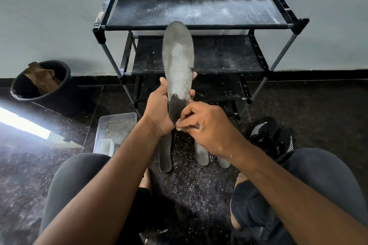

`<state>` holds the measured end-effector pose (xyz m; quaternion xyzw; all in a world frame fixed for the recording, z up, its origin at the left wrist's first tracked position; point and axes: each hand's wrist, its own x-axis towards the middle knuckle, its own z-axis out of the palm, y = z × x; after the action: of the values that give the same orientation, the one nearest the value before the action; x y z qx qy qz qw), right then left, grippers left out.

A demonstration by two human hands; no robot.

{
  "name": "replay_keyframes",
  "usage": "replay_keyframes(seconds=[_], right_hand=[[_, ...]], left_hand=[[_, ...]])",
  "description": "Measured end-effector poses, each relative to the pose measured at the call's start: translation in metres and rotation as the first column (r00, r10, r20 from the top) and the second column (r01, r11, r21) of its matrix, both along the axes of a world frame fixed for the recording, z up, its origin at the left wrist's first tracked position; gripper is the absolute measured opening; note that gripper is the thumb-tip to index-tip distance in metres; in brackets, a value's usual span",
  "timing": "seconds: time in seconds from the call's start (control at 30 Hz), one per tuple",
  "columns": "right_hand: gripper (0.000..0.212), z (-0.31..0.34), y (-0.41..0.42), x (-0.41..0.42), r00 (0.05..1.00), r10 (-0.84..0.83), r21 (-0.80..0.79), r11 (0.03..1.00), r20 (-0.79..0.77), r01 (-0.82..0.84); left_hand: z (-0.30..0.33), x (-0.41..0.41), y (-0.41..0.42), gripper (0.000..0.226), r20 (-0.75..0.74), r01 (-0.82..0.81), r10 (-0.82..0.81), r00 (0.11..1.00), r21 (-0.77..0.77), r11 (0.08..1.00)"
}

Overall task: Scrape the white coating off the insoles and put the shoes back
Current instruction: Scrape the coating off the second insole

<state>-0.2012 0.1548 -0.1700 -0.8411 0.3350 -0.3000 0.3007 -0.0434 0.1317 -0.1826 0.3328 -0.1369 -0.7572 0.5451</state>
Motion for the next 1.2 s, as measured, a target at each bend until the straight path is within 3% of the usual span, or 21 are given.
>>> replay_keyframes(seconds=[0.1, 0.23, 0.37, 0.5, 0.6, 0.8, 0.9, 1.07, 1.2], right_hand=[[0.012, -0.001, -0.003, 0.000, 0.997, -0.082, -0.022, 0.996, 0.010, 0.082], [0.012, 0.000, 0.003, 0.012, 0.989, -0.123, -0.067, 0.989, 0.080, 0.128], [0.010, -0.001, 0.005, 0.004, 0.995, -0.073, 0.022, 0.997, 0.074, 0.072], [0.012, 0.004, 0.002, 0.007, 0.975, -0.192, 0.091, 0.979, 0.110, 0.182], [0.015, 0.010, -0.004, 0.012, 0.944, -0.295, 0.119, 0.953, 0.149, 0.279], [0.011, 0.012, 0.002, 0.001, 0.997, -0.064, 0.181, 0.982, 0.046, 0.055], [0.009, 0.005, -0.002, -0.005, 0.999, -0.052, 0.112, 0.992, -0.005, 0.052], [0.012, 0.004, -0.016, -0.008, 0.967, -0.248, -0.081, 0.966, -0.050, 0.244], [0.011, 0.000, -0.005, -0.003, 0.980, -0.195, -0.073, 0.979, -0.030, 0.192]], left_hand=[[-0.005, -0.001, 0.000, 0.077, -0.032, 0.041, -0.041, 0.999, 0.000, 0.999], [-0.006, -0.008, 0.003, 0.079, 0.041, 0.060, -0.060, 0.997, -0.001, 0.998], [-0.005, -0.002, 0.001, 0.076, -0.007, 0.028, -0.028, 1.000, 0.021, 0.999], [-0.007, -0.017, 0.006, 0.076, 0.126, 0.046, -0.051, 0.991, 0.038, 0.998], [-0.005, -0.029, 0.009, 0.074, 0.103, 0.083, -0.089, 0.991, 0.058, 0.995], [-0.002, -0.009, 0.004, 0.074, 0.088, 0.040, -0.042, 0.995, 0.022, 0.999], [-0.006, -0.008, 0.004, 0.074, 0.031, 0.059, -0.059, 0.998, 0.027, 0.998], [-0.007, -0.015, 0.005, 0.076, -0.007, 0.107, -0.107, 0.994, -0.028, 0.994], [-0.008, -0.006, 0.002, 0.076, -0.009, 0.078, -0.078, 0.997, -0.020, 0.997]])
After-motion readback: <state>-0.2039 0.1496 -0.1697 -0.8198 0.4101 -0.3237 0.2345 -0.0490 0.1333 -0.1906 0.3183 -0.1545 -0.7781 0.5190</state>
